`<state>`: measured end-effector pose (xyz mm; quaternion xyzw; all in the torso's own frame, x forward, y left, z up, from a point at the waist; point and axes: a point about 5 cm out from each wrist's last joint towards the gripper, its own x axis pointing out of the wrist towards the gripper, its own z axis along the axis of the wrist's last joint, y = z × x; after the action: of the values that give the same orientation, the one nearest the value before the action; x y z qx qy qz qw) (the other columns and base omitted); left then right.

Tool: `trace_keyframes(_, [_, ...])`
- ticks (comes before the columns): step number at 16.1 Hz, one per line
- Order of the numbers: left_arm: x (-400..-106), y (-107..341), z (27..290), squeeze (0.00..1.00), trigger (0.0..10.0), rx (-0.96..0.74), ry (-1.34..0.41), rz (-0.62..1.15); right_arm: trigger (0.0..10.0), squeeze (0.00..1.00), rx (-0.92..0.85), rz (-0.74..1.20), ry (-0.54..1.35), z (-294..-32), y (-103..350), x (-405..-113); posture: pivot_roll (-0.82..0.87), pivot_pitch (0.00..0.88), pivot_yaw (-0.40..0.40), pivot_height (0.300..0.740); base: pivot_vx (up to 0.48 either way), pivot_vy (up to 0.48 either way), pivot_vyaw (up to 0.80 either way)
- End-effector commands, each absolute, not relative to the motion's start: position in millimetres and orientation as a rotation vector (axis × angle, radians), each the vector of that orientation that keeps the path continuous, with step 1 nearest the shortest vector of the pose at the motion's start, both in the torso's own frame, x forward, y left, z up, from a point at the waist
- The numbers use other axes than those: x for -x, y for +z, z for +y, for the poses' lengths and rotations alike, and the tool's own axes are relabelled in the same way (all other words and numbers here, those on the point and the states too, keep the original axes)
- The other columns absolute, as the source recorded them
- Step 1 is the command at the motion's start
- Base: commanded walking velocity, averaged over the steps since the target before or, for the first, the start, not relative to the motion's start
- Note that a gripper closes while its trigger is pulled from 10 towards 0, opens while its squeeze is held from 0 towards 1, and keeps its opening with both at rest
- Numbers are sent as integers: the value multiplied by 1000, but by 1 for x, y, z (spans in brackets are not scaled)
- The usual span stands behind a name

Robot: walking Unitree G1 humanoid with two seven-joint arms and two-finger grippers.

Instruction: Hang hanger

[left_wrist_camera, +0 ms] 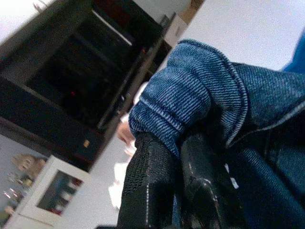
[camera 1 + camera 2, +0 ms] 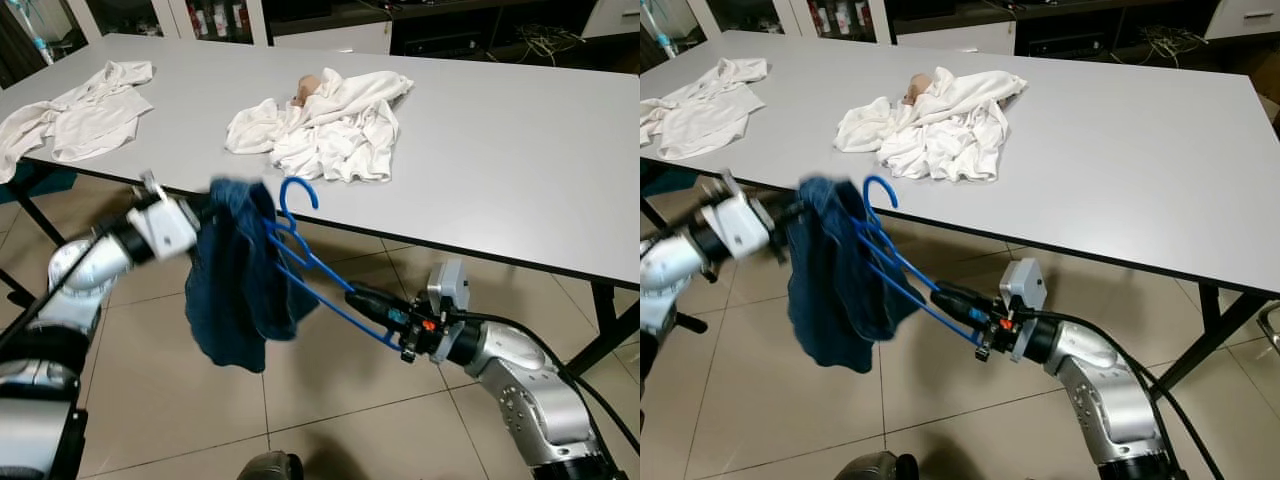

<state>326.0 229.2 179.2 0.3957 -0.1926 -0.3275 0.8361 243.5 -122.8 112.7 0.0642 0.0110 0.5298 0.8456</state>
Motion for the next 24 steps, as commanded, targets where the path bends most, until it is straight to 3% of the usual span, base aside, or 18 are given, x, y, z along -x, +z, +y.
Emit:
trace_keyframes(1, [-330, 195, 223, 0, 0, -868, -692, -469, 0, 0, -116, 7, 1143, -116, 111, -244, -7, 2, 117, 740, 0, 0, 0])
trace_keyframes(6, [-335, 210, 206, 0, 0, -950, -764, -522, 0, 0, -112, -40, 1087, -105, 107, -257, -8, 0, 128, 740, 0, 0, 0])
trace_keyframes(10, [-331, 197, 203, 0, 0, -993, -855, -451, 0, 0, -61, -62, 959, -107, 101, -273, -4, 0, 123, 740, 0, 0, 0])
trace_keyframes(13, [-335, 197, 203, 0, 1725, -960, -806, -445, 0, 0, -55, -104, 859, -108, 104, -285, 2, 0, 112, 740, 0, 0, 0])
trace_keyframes(16, [-342, 202, 200, 0, 2235, -946, -771, -448, 0, 0, -51, -131, 834, -106, 107, -290, 2, 0, 112, 740, 0, 0, 0])
trace_keyframes(17, [-346, 207, 194, 0, 4745, -940, -767, -465, 0, 0, -52, -161, 834, -103, 111, -293, -3, 0, 107, 740, 0, 0, 0])
trace_keyframes(18, [-348, 212, 189, 0, 4902, -948, -774, -478, 0, 0, -59, -196, 834, -101, 116, -295, -3, 0, 107, 740, 0, 0, 0])
trace_keyframes(19, [-349, 213, 190, 0, 6863, -960, -771, -479, 0, 0, -62, -210, 833, -100, 119, -295, -7, 0, 112, 740, 0, 0, 0])
trace_keyframes(21, [-351, 218, 194, 0, 7255, -979, -749, -480, 0, 0, -70, -234, 822, -100, 122, -296, -12, 0, 115, 740, 0, 0, 0])
trace_keyframes(23, [-353, 222, 198, 0, 9843, -1002, -724, -481, 0, 0, -73, -240, 819, -98, 121, -295, -13, 0, 119, 740, 0, 0, 0])
trace_keyframes(24, [-354, 224, 198, 0, 10000, -1010, -720, -482, 0, 0, -74, -244, 819, -97, 121, -295, -12, 0, 120, 740, 0, 0, 0])
